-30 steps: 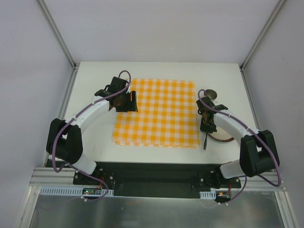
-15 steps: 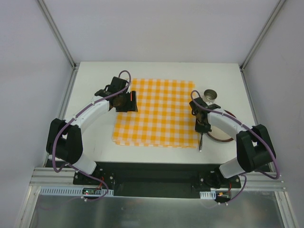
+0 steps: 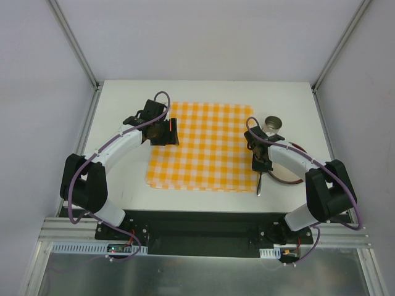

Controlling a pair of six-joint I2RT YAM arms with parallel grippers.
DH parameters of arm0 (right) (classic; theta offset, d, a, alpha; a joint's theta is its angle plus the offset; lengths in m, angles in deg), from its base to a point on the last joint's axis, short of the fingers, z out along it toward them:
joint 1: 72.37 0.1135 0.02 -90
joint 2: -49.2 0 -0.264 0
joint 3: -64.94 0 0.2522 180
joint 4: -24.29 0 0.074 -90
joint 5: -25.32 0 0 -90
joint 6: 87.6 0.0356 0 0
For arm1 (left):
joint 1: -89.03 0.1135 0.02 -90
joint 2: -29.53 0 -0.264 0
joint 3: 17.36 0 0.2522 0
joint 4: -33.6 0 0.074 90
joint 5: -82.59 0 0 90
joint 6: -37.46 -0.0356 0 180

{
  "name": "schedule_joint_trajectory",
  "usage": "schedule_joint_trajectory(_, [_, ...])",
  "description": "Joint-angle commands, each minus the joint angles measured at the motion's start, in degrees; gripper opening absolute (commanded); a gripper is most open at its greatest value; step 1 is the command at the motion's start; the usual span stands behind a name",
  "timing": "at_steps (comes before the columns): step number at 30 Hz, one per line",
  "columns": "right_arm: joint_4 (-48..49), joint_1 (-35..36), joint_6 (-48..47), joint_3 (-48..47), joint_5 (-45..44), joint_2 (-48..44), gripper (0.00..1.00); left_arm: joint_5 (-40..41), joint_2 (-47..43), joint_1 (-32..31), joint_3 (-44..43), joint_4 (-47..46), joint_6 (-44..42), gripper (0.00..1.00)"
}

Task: Set the dinner table for one person
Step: Place the fork at the center of the board.

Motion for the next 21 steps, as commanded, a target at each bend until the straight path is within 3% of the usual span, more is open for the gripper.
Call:
schedule_joint_trajectory(1, [-0.5,0.2,1.3,0.1,-1.1,0.4,0.01,0.6,-1.8,0.5,-0.1,0.6,0.3,0.61])
schedule_joint_trajectory(21, [-1.9,-1.6,2.2,-0.4,-3.7,1.8,0.01,0.9,-2.0,0.5,0.1,1.0,0.2,0.61])
